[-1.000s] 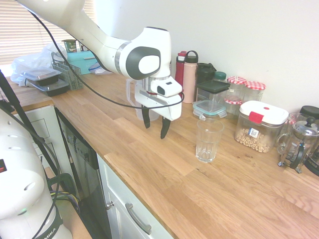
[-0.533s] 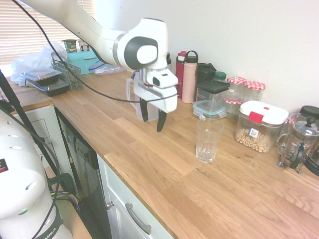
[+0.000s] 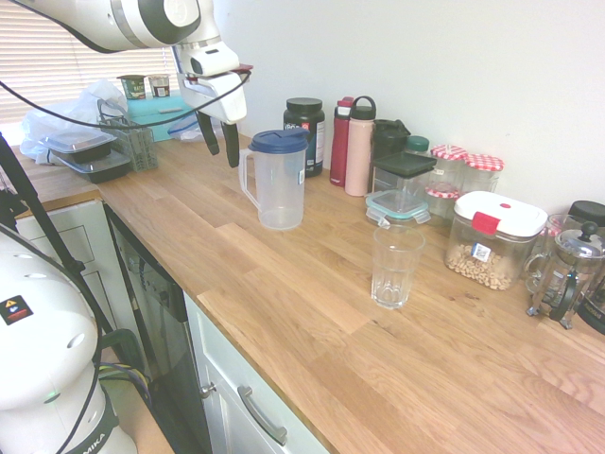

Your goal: Pour me some water

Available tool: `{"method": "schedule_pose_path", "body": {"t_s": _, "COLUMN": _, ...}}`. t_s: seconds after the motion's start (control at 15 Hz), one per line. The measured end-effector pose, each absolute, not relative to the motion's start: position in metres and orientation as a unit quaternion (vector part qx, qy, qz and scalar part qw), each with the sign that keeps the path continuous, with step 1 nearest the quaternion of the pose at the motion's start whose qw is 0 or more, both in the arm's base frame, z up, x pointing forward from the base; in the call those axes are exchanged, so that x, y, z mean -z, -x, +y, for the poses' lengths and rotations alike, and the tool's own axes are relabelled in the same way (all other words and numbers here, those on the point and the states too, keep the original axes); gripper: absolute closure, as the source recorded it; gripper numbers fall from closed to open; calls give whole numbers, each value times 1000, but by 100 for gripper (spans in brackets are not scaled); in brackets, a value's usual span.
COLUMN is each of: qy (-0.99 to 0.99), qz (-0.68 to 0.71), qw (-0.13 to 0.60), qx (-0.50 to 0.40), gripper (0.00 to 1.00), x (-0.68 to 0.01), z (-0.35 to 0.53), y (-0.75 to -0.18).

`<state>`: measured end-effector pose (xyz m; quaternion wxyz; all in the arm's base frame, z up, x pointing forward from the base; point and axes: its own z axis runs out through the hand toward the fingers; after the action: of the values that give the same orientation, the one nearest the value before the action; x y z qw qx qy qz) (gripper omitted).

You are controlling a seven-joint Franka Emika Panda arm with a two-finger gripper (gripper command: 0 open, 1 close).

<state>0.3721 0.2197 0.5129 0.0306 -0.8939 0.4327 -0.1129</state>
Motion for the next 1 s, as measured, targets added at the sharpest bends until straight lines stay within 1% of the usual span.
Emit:
{"method": "schedule_pose_path", "body": {"t_s": 0.2, "qy": 893, "qz": 429, "qw": 15, "qx": 137, "gripper": 0, "x": -495, "z": 247, "y": -397}}
{"method": "schedule_pose_path", "body": {"t_s": 0.27, "qy": 890, "qz": 433, "qw": 9, "qx": 138, "gripper": 100, "x": -486, "z": 247, "y": -405}}
{"method": "schedule_pose_path", "body": {"t_s": 0.47, "qy": 883, "qz": 446, "qw": 8, "qx": 144, "gripper": 100, "x": -472, "z": 242, "y": -417}}
{"method": "schedule_pose_path", "body": {"t_s": 1.0, "qy": 875, "qz": 460, "qw": 29, "qx": 149, "gripper": 100, "x": -454, "z": 220, "y": -424}}
